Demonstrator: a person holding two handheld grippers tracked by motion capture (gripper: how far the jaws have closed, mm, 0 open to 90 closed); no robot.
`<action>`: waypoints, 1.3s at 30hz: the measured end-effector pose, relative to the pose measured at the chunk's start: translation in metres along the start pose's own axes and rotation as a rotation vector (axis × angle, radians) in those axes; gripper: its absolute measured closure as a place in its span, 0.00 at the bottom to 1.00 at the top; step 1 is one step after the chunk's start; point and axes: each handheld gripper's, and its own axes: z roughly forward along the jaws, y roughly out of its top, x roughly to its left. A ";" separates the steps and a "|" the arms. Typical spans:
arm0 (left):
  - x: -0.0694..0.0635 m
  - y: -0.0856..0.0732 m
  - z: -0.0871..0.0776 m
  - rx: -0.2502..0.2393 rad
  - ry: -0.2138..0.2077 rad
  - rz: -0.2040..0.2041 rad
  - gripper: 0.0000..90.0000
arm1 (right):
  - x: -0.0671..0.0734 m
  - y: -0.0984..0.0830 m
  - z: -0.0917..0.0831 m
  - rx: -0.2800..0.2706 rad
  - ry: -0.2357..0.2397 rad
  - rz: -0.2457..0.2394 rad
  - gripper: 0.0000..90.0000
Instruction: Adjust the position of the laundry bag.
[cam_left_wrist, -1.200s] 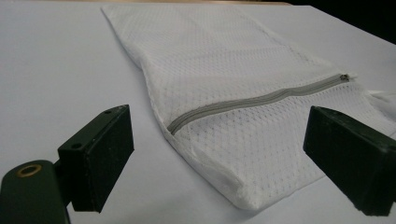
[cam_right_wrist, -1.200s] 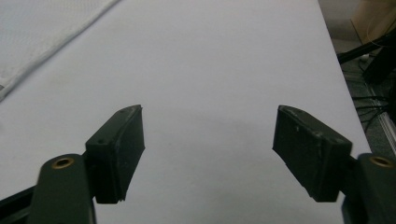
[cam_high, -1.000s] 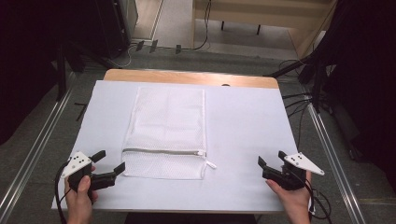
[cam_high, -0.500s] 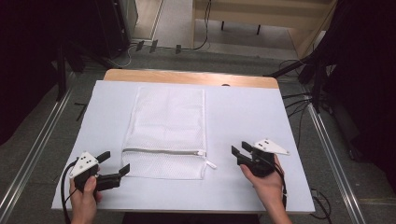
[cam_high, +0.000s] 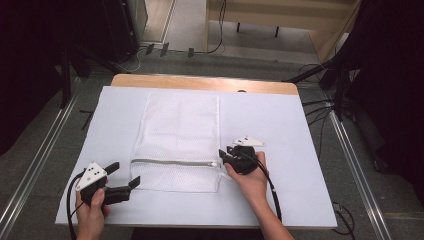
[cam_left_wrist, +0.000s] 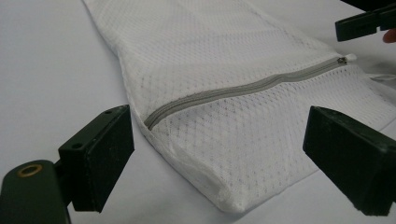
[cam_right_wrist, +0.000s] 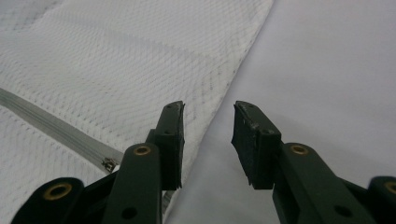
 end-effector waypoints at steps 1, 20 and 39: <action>0.000 0.000 0.000 0.000 0.000 0.000 0.10 | 0.000 0.000 0.000 0.000 0.000 0.000 0.72; -0.002 0.000 -0.001 -0.010 0.011 0.003 0.10 | 0.018 -0.002 0.029 0.049 -0.072 -0.067 1.00; -0.008 0.000 0.000 -0.014 0.035 0.006 0.13 | -0.017 -0.010 -0.008 0.023 -0.057 -0.054 1.00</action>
